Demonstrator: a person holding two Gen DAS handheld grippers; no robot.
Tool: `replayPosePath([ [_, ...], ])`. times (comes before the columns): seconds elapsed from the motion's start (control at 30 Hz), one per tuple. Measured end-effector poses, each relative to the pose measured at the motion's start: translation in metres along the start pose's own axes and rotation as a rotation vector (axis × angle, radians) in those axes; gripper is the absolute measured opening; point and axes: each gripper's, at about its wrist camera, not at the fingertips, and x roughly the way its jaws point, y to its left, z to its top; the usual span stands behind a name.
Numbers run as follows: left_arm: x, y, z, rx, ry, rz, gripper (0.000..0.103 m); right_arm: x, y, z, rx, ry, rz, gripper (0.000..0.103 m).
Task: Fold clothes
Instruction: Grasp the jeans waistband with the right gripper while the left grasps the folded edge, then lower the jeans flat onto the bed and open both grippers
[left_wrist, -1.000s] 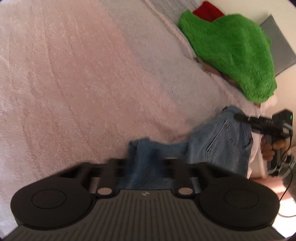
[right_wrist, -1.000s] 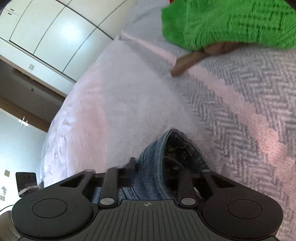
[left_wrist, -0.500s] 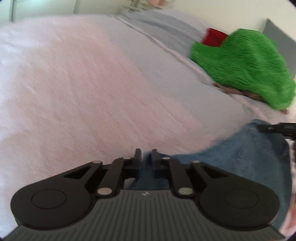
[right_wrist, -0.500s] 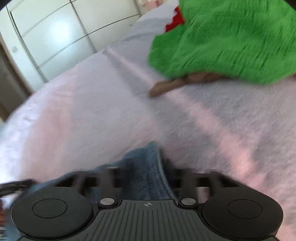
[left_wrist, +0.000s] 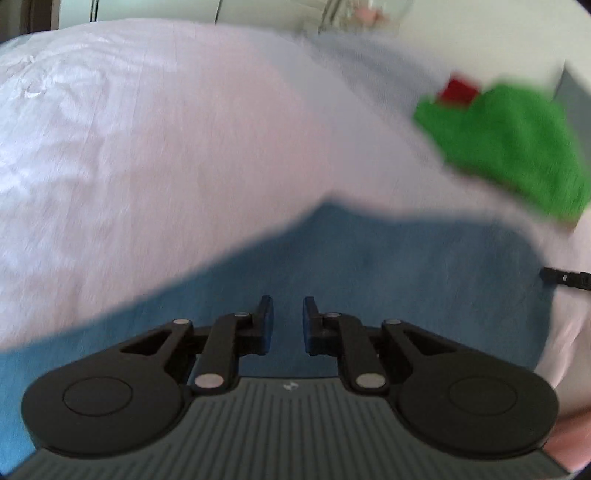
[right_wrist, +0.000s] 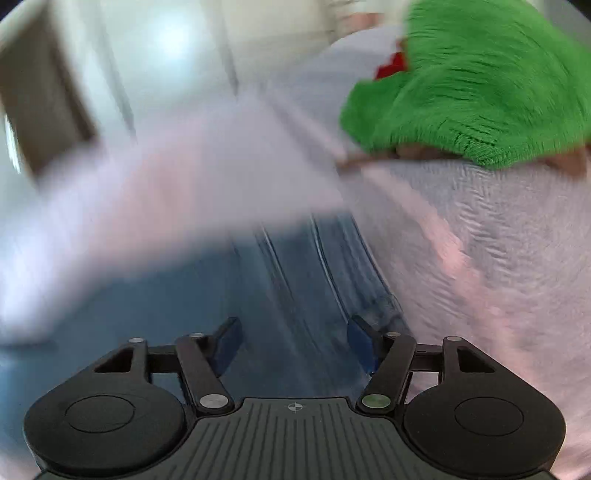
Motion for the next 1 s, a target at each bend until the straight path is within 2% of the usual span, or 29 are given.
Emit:
replayPosePath([
  [0.03,-0.001,0.0,-0.009,0.028,0.012,0.027,0.01,0.003,-0.001,-0.006,-0.037,0.0,-0.048,0.053],
  [0.07,-0.005,0.002,-0.014,0.048,0.018,0.049,0.01,0.001,-0.005,-0.006,-0.022,-0.005,-0.055,0.052],
  [0.17,-0.026,0.015,-0.02,0.07,0.002,0.101,0.011,-0.023,-0.006,0.002,0.078,-0.062,-0.092,0.053],
  [0.27,-0.042,0.024,-0.031,0.081,-0.009,0.096,0.012,-0.046,0.027,0.0,0.052,-0.152,-0.011,0.053],
  [0.37,-0.04,0.027,-0.045,0.102,-0.024,0.084,0.013,-0.035,0.082,-0.029,-0.14,-0.122,0.063,0.053],
  [0.5,-0.045,0.037,-0.064,0.11,-0.078,0.055,0.015,-0.024,0.099,-0.079,-0.252,-0.117,-0.021,0.053],
  [0.6,-0.056,0.046,-0.075,0.119,-0.11,0.054,0.017,-0.039,0.099,-0.081,-0.227,-0.18,-0.034,0.053],
  [0.7,-0.073,0.049,-0.101,0.142,-0.157,0.08,0.019,-0.044,0.107,-0.075,-0.212,-0.277,0.001,0.053],
  [0.9,-0.107,0.057,-0.153,0.19,-0.251,0.132,0.02,-0.022,0.153,-0.089,-0.237,-0.274,0.093,0.053],
  [1.0,-0.127,0.063,-0.179,0.201,-0.289,0.173,0.022,-0.021,0.17,-0.11,-0.241,-0.251,0.028,0.053],
])
